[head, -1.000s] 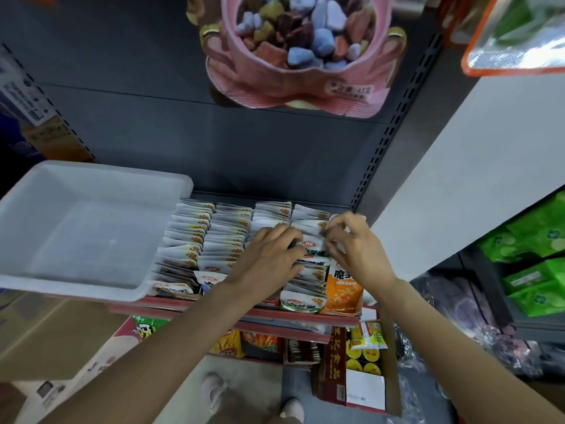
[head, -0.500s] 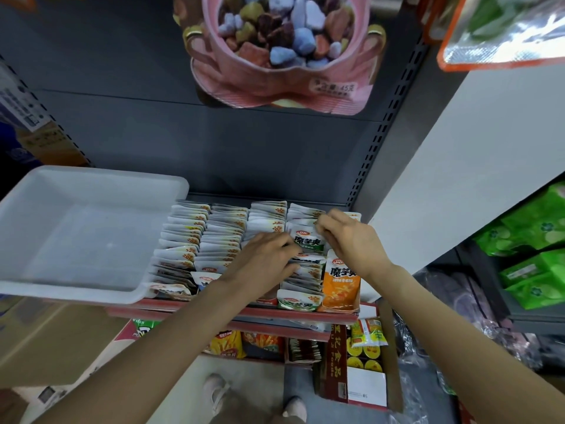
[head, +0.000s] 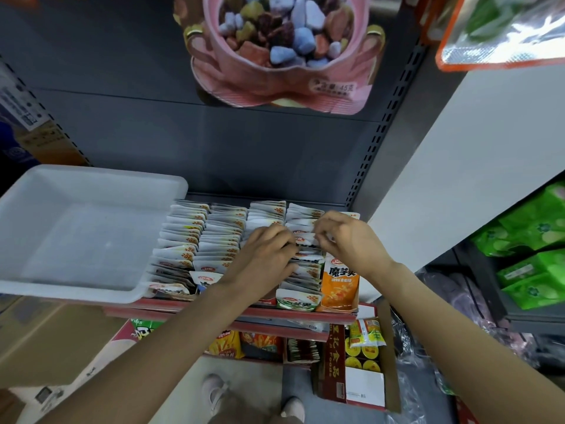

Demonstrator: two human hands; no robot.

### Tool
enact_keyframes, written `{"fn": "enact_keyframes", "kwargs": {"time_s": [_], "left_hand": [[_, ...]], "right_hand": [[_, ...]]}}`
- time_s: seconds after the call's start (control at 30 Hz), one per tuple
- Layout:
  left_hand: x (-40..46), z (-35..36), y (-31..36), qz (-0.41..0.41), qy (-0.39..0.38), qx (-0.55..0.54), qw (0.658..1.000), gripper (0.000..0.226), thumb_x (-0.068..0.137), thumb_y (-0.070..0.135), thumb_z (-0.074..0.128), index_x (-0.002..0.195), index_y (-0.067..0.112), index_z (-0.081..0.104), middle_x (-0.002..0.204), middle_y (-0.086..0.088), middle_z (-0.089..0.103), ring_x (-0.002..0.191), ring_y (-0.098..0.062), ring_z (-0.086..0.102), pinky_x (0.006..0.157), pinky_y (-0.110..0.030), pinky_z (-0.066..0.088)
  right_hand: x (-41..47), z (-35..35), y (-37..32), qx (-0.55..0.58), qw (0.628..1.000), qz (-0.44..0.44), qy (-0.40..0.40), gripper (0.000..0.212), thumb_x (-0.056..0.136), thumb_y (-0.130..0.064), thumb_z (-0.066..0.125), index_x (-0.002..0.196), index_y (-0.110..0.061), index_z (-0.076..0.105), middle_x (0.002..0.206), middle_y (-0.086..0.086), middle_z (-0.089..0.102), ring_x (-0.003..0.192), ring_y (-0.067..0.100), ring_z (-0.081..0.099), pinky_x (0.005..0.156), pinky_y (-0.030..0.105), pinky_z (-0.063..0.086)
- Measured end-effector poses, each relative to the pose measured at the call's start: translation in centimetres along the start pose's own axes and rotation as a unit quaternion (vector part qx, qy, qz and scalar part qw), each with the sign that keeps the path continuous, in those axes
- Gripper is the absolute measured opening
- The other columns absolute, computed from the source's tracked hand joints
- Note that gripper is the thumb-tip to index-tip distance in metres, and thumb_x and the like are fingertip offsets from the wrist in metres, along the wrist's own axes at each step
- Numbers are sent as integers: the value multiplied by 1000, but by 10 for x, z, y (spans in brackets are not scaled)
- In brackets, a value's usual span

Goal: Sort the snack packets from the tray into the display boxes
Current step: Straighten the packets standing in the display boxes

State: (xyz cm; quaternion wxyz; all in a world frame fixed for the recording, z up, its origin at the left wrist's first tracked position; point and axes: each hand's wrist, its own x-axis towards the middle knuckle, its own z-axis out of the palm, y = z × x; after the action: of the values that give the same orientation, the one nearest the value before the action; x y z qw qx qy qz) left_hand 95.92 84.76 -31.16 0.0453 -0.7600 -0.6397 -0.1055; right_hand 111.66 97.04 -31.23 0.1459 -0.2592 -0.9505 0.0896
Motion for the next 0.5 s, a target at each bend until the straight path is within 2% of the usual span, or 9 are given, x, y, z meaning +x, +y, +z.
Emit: {"fn": "enact_keyframes", "kwargs": {"time_s": [0.07,0.17,0.27,0.37,0.4,0.5], "left_hand": [[0,-1,1,-5,4,25,1000,24,72,35,77,88,18,75,95,5,66,107,-16,52,92,-33,29],[1,-5,1,-22,-13,38,999,23,75,36,73,90,19,75,95,6,65,105,-17,56,98,-38,27],[3,-5,2,-30,-60,-1,998,36,89,38,57,119,20,65,116,5,55,118,-17,42,101,-36,28],[4,-3,1,-42,-81,-45,995,41,95,38,48,131,19,53,125,4,44,121,-14,36,103,-32,26],[5,-3,1,-47,-83,-54,994,41,95,38,47,131,19,53,125,4,43,120,-13,37,104,-31,25],[3,-1,2,-57,-78,-64,993,41,95,38,48,132,19,52,126,4,42,120,-12,39,105,-31,23]], "right_hand": [[-2,0,2,22,1000,12,15,5,82,-9,63,77,-10,64,85,4,66,66,25,63,55,35,53],[-6,0,4,16,1000,21,-8,7,86,-7,59,82,-8,65,83,7,66,69,26,63,62,37,53],[-10,3,6,47,998,36,-35,7,90,-15,59,92,-9,62,86,6,68,75,24,65,67,37,54],[-10,1,6,87,992,52,-79,26,86,-36,63,101,-14,61,93,1,70,83,16,65,72,33,54],[-8,1,7,81,992,48,-83,26,86,-36,64,101,-15,62,93,0,70,83,16,65,71,32,54],[-3,1,4,27,998,5,-60,7,88,-18,63,91,-13,65,85,3,69,77,24,65,62,30,48]]}}
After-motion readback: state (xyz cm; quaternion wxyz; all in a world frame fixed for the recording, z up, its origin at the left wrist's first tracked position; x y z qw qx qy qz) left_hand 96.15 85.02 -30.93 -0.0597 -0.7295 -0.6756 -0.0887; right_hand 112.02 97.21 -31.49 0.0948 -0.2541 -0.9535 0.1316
